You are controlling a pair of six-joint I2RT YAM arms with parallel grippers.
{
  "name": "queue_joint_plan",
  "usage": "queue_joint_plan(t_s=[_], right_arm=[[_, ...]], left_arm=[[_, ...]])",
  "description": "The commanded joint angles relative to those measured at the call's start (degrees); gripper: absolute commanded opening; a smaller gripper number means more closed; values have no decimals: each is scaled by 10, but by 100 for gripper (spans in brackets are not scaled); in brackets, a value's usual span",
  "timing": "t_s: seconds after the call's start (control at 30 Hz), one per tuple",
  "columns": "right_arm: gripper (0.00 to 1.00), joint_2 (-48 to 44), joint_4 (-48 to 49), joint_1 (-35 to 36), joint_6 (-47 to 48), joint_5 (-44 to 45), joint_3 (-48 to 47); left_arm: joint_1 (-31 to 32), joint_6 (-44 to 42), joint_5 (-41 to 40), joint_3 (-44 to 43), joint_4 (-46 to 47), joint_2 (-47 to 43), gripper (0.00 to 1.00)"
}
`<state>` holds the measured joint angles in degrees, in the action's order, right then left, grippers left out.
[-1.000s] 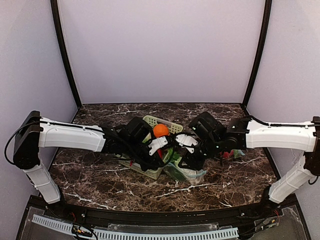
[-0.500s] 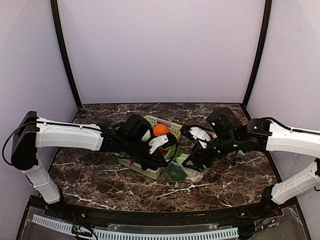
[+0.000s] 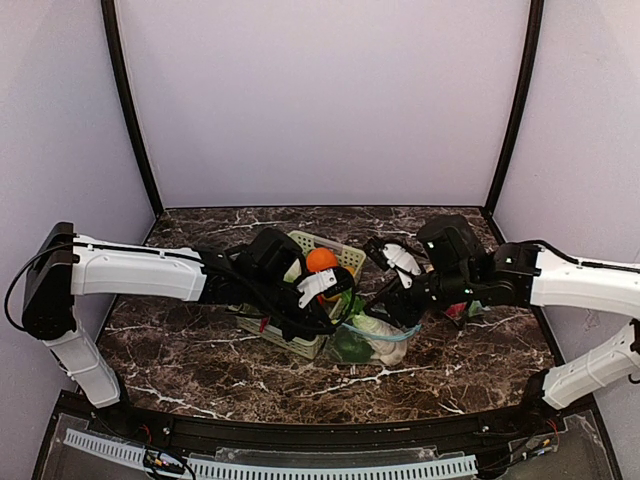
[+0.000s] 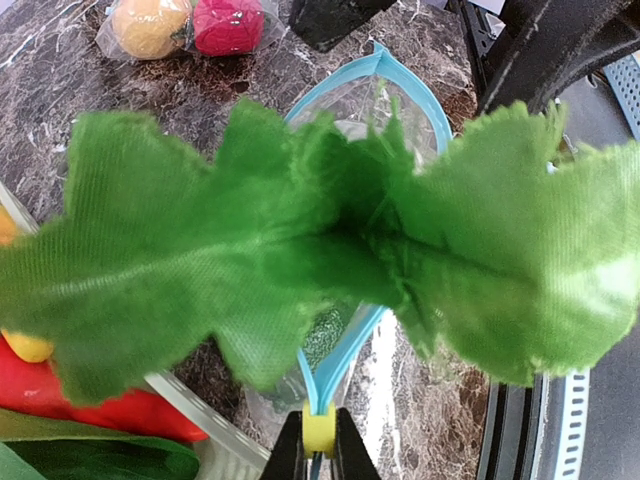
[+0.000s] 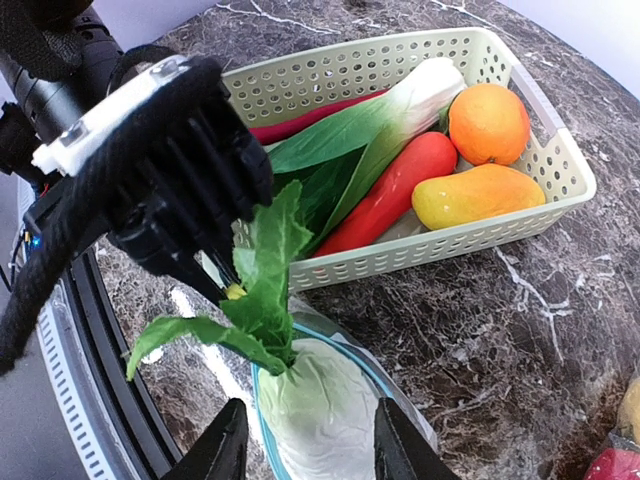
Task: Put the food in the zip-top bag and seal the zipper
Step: Adjust the fake vegetable in the zipper food storage bag.
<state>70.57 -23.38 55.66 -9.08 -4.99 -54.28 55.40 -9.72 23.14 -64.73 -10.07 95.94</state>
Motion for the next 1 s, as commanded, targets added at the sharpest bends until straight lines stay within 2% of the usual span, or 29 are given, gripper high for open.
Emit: queue_joint_plan(t_s=[0.0, 0.67, 0.97], right_arm=[[41, 21, 51, -6, 5, -15, -7], [14, 76, 71, -8, 5, -78, 24], [12, 74, 64, -4, -10, -78, 48]], left_arm=[[-3, -6, 9, -12, -11, -19, 1], [-3, 0, -4, -14, -8, -17, 1], [-3, 7, -7, -17, -2, -17, 1]])
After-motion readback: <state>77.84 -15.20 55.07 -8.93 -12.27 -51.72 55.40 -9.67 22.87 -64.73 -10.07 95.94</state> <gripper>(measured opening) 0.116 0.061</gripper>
